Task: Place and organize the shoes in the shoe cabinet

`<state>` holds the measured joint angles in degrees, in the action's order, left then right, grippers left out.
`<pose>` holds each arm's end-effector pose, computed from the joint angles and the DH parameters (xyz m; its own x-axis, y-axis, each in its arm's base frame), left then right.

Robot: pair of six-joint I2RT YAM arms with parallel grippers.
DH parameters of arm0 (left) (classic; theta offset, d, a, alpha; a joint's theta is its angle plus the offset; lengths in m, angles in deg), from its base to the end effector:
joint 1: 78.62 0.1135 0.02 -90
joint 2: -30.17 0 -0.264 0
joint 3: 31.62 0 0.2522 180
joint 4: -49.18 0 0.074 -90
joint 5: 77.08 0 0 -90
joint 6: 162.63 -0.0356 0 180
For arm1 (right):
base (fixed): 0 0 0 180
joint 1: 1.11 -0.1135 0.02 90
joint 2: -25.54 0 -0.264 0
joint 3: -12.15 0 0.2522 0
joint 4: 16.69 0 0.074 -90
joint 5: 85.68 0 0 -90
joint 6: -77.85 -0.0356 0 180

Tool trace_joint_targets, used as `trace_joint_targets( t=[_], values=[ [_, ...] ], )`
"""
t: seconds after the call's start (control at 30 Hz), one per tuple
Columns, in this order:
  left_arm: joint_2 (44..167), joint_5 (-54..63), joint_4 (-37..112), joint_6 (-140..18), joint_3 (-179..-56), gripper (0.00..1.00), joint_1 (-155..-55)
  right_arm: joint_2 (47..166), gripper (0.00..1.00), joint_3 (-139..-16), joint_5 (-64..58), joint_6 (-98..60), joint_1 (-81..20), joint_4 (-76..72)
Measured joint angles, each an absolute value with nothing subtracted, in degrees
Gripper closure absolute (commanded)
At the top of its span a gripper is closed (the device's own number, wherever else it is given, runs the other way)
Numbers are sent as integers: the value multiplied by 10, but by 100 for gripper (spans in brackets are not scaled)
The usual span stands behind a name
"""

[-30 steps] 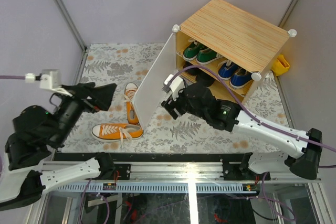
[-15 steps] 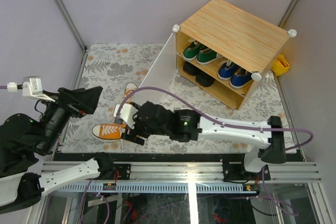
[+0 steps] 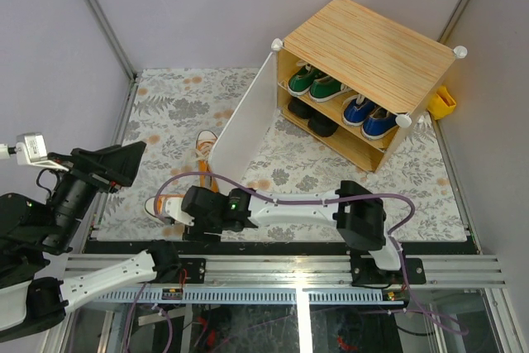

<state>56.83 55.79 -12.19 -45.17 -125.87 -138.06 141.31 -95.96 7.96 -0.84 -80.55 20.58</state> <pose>0.0105 0.0298 0.4760 -0.0836 -0.5232 -0.8481 0.2803 0.8044 -0.5238 0.0869 0.4540 0.2403 0.0639 -0.7253 -0.6854 -0.9793 0.0865 -0.1828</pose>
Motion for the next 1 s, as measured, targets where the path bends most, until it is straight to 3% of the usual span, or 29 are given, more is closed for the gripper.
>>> trace_joint_targets(
  t=[0.73,0.83,0.93,1.0],
  values=[
    [560,553,-120,-452,-1226,14,-1381,1521,26,-1009,22,33,-761,192],
    [560,553,-119,-452,-1224,14,-1381,1522,41,-1007,25,33,-760,184],
    [559,553,-119,-452,-1220,14,-1381,1526,71,-1007,37,34,-757,175],
    [558,553,-119,-452,-1218,14,-1381,1531,86,-1007,40,33,-750,167]
  ],
)
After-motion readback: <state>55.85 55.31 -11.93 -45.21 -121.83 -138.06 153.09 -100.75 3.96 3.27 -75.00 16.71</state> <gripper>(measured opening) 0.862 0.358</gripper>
